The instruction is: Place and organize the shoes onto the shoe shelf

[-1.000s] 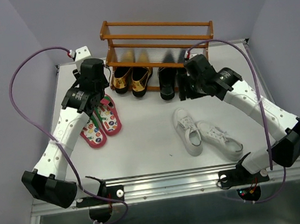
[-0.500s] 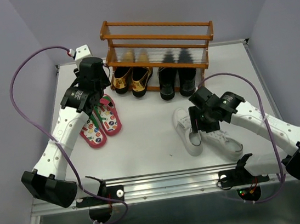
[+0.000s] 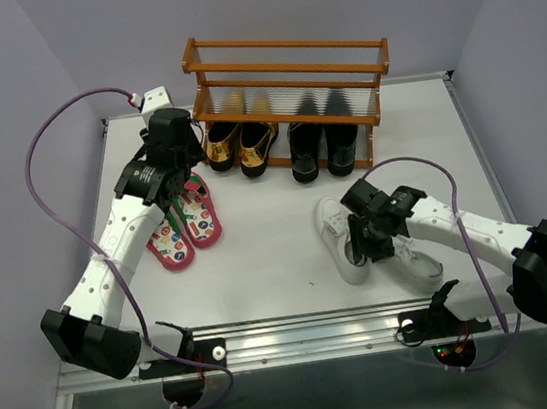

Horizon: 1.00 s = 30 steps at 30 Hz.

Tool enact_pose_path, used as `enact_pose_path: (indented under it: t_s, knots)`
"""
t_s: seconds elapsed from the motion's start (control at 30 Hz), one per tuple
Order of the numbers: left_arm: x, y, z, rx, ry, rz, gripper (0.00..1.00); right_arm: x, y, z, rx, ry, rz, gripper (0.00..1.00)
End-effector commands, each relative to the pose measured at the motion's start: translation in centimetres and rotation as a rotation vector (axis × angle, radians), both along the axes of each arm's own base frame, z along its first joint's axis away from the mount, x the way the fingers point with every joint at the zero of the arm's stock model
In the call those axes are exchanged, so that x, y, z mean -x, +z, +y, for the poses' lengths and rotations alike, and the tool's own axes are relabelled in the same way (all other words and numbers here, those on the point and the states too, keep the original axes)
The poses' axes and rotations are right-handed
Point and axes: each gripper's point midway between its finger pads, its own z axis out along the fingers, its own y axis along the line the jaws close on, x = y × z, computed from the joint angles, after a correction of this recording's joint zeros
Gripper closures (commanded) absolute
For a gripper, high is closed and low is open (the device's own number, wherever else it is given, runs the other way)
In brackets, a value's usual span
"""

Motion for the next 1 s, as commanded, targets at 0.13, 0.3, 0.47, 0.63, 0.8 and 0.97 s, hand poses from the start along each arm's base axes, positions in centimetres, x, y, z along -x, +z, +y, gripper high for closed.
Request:
enact_pose_path:
  t_s: [0.13,0.3,0.47,0.63,0.8,0.97]
  knots:
    - [-0.1,0.7,-0.1,0.030,0.001,-0.046,0.46,-2.2,-0.4,2.6,-0.086,-0.008,-0.060,0.80]
    - [0.0,0.5,0.0,0.028,0.000,-0.045,0.46,-2.5,2.0,3.1,-0.102,0.051,-0.095,0.99]
    - [-0.2,0.6,-0.6,0.040,-0.025,-0.053,0.46,-2.5,5.8,2.0,-0.060,0.164,-0.141,0.99]
    - [-0.3,1.3,-0.4,0.041,-0.016,-0.068,0.46,-3.2,9.7,2.8,-0.095,0.223,-0.191,0.99]
    - [-0.4,2.3,-0.3,0.050,-0.010,-0.091,0.46,-5.6,15.0,3.9,-0.119,0.237,-0.310,0.99]
    - [0.0,3.6,-0.3,0.084,-0.009,-0.139,0.46,-9.8,19.4,4.6,-0.076,0.186,-0.449,0.99]
